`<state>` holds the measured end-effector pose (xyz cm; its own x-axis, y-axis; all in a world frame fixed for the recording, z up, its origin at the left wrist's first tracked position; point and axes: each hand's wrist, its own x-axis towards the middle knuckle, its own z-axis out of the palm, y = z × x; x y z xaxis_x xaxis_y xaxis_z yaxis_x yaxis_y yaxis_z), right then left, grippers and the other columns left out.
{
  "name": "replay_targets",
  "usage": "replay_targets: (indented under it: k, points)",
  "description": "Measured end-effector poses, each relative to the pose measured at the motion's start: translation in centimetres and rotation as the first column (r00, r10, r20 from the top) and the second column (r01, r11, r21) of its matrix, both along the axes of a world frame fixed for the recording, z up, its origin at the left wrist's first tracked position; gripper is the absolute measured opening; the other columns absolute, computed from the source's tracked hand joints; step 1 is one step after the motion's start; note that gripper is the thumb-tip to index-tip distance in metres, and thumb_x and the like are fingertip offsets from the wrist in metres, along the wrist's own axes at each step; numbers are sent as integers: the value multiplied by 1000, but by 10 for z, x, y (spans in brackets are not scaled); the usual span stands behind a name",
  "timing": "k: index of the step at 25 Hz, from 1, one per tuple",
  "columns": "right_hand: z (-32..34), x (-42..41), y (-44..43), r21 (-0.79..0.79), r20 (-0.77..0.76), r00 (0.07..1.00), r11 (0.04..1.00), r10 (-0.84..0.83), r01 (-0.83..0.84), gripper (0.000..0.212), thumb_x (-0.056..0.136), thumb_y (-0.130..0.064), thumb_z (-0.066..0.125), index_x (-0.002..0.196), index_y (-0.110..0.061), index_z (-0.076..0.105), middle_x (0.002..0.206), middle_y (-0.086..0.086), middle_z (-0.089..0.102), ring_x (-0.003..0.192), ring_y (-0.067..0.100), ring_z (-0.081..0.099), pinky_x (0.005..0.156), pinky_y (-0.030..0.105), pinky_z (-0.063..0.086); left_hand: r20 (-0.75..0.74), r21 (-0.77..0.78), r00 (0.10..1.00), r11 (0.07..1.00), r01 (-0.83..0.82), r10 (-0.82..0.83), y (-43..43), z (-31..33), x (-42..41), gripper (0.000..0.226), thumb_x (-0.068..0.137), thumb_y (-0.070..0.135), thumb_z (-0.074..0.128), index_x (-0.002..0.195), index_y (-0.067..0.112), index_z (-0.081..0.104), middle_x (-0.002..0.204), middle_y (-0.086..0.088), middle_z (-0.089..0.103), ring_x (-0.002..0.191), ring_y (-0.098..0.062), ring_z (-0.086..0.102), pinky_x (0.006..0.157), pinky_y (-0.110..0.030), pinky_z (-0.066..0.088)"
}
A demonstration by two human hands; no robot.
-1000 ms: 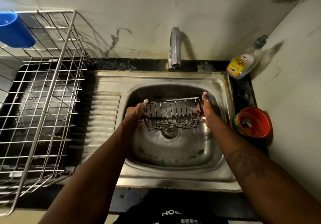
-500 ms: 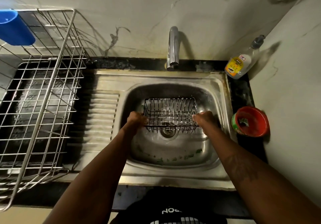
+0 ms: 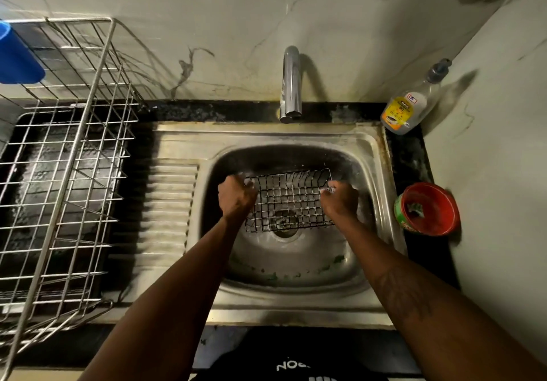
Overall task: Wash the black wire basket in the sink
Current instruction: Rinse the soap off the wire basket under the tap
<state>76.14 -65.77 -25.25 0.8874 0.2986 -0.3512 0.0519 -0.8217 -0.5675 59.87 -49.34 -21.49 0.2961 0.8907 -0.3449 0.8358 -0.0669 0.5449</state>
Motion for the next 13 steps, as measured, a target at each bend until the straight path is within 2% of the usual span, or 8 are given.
replay_targets:
  k: [3, 5, 7, 9, 11, 13]
  points:
    - [7, -9, 16, 108, 120, 985, 984, 126, -139, 18, 92, -13, 62, 105, -14, 75, 98, 9, 75, 93, 26, 70, 71, 18, 42, 195, 100, 977, 992, 72, -91, 5, 29, 40, 30, 96, 46, 66, 94, 18, 78, 84, -2, 76, 77, -17, 70, 77, -33, 59]
    - [2, -15, 23, 186, 200, 957, 951, 210, -247, 18, 91, -19, 57, 86, -20, 73, 81, 2, 72, 80, 24, 70, 62, 19, 41, 280, 134, 952, 987, 86, -121, 12, 48, 71, 36, 96, 53, 64, 87, 20, 76, 76, 1, 74, 69, -13, 69, 73, -32, 60]
    - [-2, -23, 26, 179, 255, 926, 927, 279, -329, 14, 90, -18, 61, 89, -18, 74, 85, 3, 75, 81, 23, 70, 67, 24, 50, 296, 200, 942, 975, 100, -158, 17, 63, 97, 36, 95, 49, 67, 73, 20, 69, 68, 1, 68, 63, -9, 62, 66, -27, 52]
    - [-2, -29, 28, 185, 274, 910, 911, 312, -369, 11, 88, -9, 67, 96, -12, 75, 90, 4, 76, 84, 21, 71, 73, 25, 53, 259, 247, 955, 966, 81, -146, 24, 74, 113, 40, 93, 37, 71, 60, 25, 52, 58, 6, 54, 56, -5, 51, 61, -27, 48]
    - [-5, -31, 28, 201, 272, 908, 904, 320, -378, 12, 86, -6, 69, 96, -10, 75, 90, 4, 76, 83, 20, 71, 72, 25, 53, 216, 256, 972, 966, 36, -94, 33, 75, 120, 43, 90, 28, 73, 58, 27, 45, 57, 10, 48, 55, -3, 49, 63, -31, 56]
    - [-6, -28, 26, 190, 278, 905, 905, 323, -381, 12, 86, -6, 69, 95, -10, 75, 91, 4, 76, 84, 21, 71, 73, 31, 57, 197, 247, 978, 969, 13, -64, 37, 73, 123, 42, 88, 26, 74, 58, 27, 45, 58, 10, 47, 57, -8, 53, 68, -35, 60]
